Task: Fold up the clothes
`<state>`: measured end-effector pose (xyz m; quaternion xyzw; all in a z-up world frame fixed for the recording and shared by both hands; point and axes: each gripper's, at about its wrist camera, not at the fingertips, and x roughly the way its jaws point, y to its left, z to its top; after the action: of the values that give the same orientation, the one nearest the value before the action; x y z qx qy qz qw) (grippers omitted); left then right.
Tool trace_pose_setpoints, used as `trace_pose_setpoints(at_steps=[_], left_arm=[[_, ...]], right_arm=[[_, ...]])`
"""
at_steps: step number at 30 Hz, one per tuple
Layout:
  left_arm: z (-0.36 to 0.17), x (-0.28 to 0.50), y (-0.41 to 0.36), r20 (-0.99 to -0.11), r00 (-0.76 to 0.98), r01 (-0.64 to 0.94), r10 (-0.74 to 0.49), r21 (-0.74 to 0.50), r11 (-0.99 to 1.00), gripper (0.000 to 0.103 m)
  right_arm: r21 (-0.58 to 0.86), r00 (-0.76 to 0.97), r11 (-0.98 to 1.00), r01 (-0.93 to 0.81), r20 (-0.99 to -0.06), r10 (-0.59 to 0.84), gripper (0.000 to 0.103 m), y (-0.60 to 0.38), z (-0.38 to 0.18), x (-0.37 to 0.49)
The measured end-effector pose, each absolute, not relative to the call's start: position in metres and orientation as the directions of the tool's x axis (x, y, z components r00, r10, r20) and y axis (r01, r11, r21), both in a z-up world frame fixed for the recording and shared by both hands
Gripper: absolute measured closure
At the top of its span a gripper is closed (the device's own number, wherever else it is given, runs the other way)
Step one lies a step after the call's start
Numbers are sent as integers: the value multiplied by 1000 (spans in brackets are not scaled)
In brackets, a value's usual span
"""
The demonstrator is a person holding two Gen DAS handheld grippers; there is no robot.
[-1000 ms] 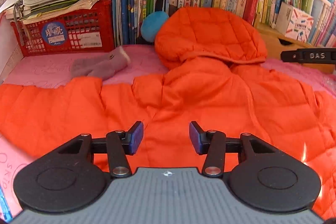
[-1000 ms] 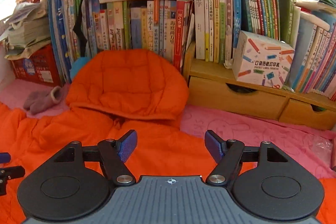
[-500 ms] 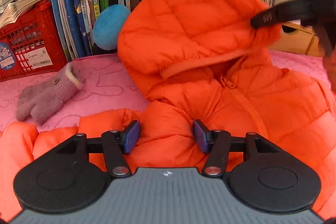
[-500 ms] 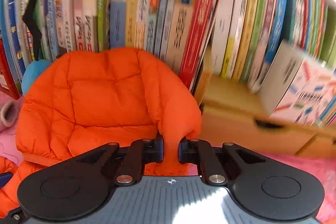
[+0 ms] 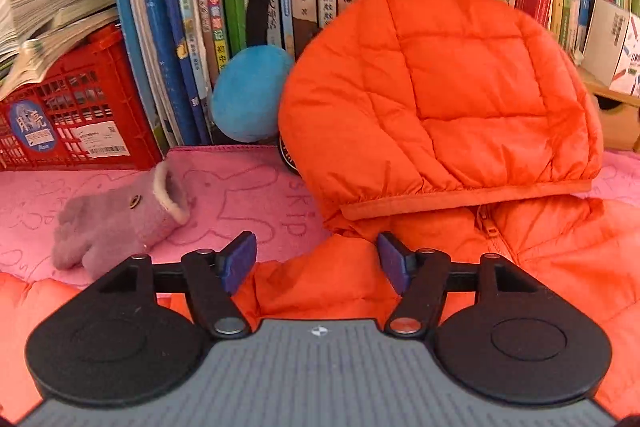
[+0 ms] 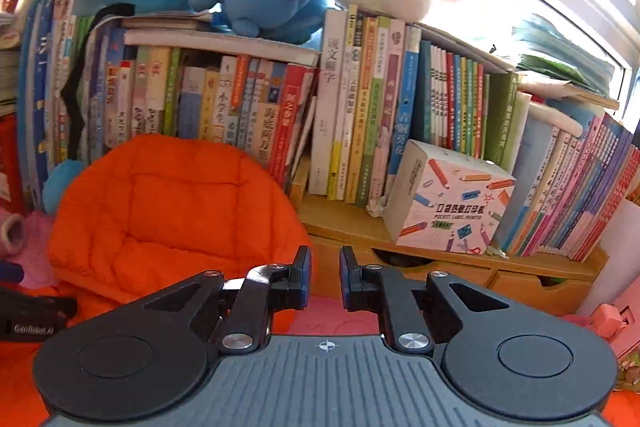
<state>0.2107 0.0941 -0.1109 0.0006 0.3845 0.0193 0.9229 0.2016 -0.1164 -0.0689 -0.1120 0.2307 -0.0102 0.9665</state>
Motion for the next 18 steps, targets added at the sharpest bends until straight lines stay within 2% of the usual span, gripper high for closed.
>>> trace_pose_setpoints(at_steps=[3,6,8,12,18], left_arm=[[-102,177,96,-669,743,-33,19,-9,999,38],[-109,149,82,-654,752,-18,82,104,994,38],[-125,149,77,-649,743,-5,162,238,971,36],[-145,145,88,-585,778,-19,228,341,940,32],[-149,155,109,-549,787,-52,281,394,918,20]], right_arm=[[-175,860,971,-163,-508,52,85,-91,-79,178],[-121,819,968,-220,-562,116,85,-67,-98,164],[-150,805,965,-214,-587,87,83,-62,-115,161],[-348,826,929,-126,-556,-96,82,-86,-128,159],[-572,746,817,75,-511,-427,77,-215,-163,154]])
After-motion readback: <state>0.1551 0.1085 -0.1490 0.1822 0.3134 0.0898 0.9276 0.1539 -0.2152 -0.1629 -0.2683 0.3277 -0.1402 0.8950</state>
